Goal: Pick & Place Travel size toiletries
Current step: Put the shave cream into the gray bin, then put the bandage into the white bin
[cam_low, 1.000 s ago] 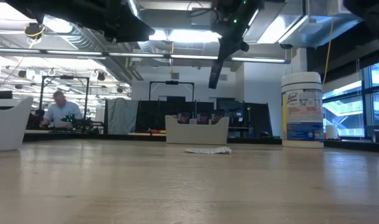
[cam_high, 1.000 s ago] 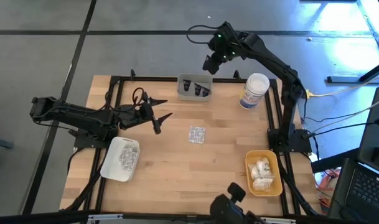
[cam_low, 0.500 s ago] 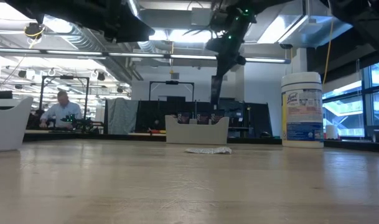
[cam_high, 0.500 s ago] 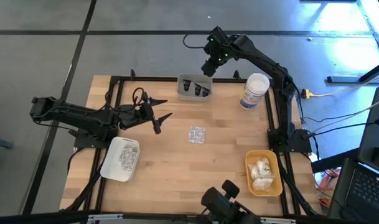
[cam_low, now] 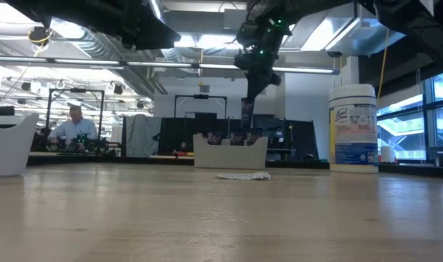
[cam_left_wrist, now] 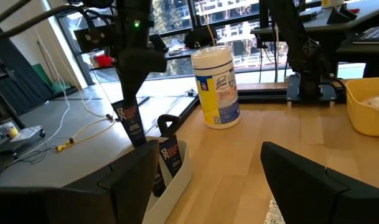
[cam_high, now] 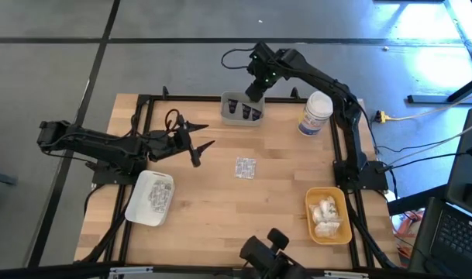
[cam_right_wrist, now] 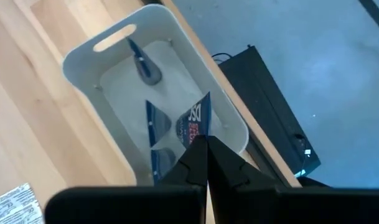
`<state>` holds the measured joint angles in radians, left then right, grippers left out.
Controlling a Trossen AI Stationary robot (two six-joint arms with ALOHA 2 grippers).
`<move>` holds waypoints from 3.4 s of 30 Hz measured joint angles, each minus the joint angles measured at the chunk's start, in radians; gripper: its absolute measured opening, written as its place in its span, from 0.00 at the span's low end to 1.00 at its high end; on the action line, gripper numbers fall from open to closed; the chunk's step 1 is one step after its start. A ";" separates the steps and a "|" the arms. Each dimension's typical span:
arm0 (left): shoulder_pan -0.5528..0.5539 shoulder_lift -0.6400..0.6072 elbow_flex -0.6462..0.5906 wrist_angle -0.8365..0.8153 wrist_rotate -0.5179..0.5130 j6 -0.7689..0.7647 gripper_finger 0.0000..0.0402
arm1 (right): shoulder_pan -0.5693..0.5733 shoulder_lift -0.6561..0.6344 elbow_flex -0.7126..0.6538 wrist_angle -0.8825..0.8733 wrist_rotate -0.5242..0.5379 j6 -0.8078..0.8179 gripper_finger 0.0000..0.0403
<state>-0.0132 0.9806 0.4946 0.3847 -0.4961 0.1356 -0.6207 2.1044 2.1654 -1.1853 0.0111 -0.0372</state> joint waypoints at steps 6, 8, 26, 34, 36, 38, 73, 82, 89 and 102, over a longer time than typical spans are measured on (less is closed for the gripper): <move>0.000 0.000 0.000 0.000 0.000 -0.001 0.70 | 0.010 0.005 -0.044 0.024 0.009 -0.003 0.00; 0.000 0.000 0.000 0.000 0.000 -0.001 0.70 | 0.009 0.007 -0.077 0.033 0.023 -0.004 0.00; 0.000 0.000 0.000 -0.001 0.000 -0.001 0.70 | 0.000 0.005 -0.268 0.234 0.000 -0.009 0.00; 0.000 0.000 0.000 -0.001 0.000 -0.001 0.70 | 0.000 0.005 -0.286 0.261 0.000 -0.012 0.00; 0.000 0.000 0.000 -0.001 0.000 -0.001 0.70 | 0.000 0.005 -0.286 0.260 0.000 -0.012 0.00; 0.000 0.000 0.000 -0.001 0.000 -0.001 0.70 | 0.000 0.005 -0.286 0.260 0.000 -0.012 0.00; 0.000 0.000 0.000 -0.001 0.000 -0.002 0.70 | 0.009 0.007 -0.373 0.342 0.004 0.018 0.00; 0.000 0.000 0.000 0.000 0.000 -0.002 0.70 | 0.008 0.008 -0.375 0.349 -0.001 0.018 0.00; 0.000 0.000 0.000 0.000 0.000 -0.002 0.70 | 0.007 0.015 -0.380 0.339 0.000 0.026 0.11; 0.000 0.000 0.000 0.000 0.000 -0.002 0.70 | 0.009 0.015 -0.380 0.347 -0.001 0.022 0.31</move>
<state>-0.0135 0.9810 0.4947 0.3843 -0.4957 0.1339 -0.6121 2.1189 1.7859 -0.8384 0.0102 -0.0151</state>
